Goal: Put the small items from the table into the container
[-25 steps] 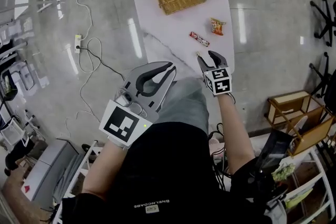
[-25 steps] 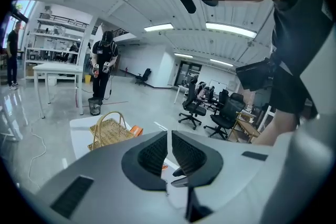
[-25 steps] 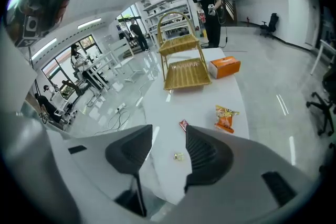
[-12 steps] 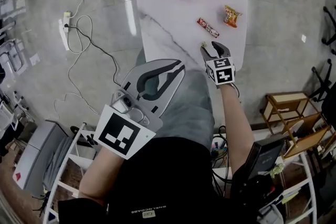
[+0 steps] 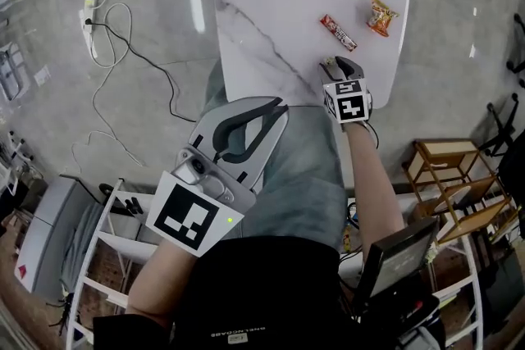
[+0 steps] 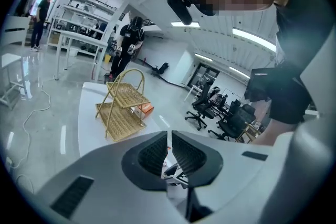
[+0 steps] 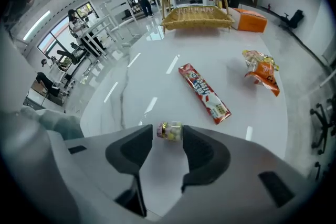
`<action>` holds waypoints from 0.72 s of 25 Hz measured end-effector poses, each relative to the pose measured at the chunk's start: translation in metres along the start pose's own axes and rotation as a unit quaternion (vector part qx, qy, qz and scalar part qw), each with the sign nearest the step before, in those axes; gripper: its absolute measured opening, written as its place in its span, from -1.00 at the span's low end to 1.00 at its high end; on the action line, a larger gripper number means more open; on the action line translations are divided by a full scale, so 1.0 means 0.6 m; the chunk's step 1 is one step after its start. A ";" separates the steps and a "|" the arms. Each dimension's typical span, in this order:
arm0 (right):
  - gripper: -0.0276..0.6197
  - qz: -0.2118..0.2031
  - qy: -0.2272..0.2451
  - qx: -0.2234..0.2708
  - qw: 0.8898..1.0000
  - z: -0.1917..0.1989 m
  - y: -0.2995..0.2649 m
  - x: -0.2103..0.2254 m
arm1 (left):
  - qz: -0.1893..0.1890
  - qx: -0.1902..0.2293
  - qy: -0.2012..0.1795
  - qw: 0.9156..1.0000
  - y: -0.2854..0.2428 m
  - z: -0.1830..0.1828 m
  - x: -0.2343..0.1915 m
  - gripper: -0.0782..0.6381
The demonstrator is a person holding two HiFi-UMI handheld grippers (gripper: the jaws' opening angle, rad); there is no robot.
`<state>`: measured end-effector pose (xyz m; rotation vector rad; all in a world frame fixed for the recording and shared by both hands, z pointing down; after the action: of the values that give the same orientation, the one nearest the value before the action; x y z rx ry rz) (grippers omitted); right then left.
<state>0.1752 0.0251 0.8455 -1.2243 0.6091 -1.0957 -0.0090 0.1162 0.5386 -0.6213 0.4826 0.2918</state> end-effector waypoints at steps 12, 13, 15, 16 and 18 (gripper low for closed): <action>-0.44 0.019 -0.010 0.004 1.000 -0.015 0.015 0.005 | -0.006 0.010 0.024 1.000 -0.007 0.019 -0.054 -0.76; -0.44 0.021 -0.013 0.009 1.000 -0.024 0.023 0.005 | -0.005 0.009 0.025 1.000 -0.005 0.015 -0.056 -0.76; -0.45 0.025 -0.018 0.026 0.999 -0.051 0.044 0.008 | -0.003 0.009 0.023 1.000 -0.002 0.006 -0.058 -0.76; -0.44 0.028 -0.019 0.038 0.999 -0.068 0.056 0.010 | -0.003 0.011 0.020 1.000 0.000 -0.001 -0.058 -0.76; -0.44 0.033 -0.019 0.066 0.997 -0.106 0.085 0.015 | -0.002 0.016 0.011 1.000 0.003 -0.014 -0.057 -0.76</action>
<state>0.1408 -0.0127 0.7810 -1.1013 0.5372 -1.0383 -0.0415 0.1084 0.5494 -0.5948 0.5072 0.2730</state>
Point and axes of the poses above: the fingertips, and each gripper's own axes: y backward along the fingers, x to its right, z out of its underside, the point moved 7 cm from there along y, backward along the fingers, and after that the axes turned 4 degrees about z, right-handed, at the moved point
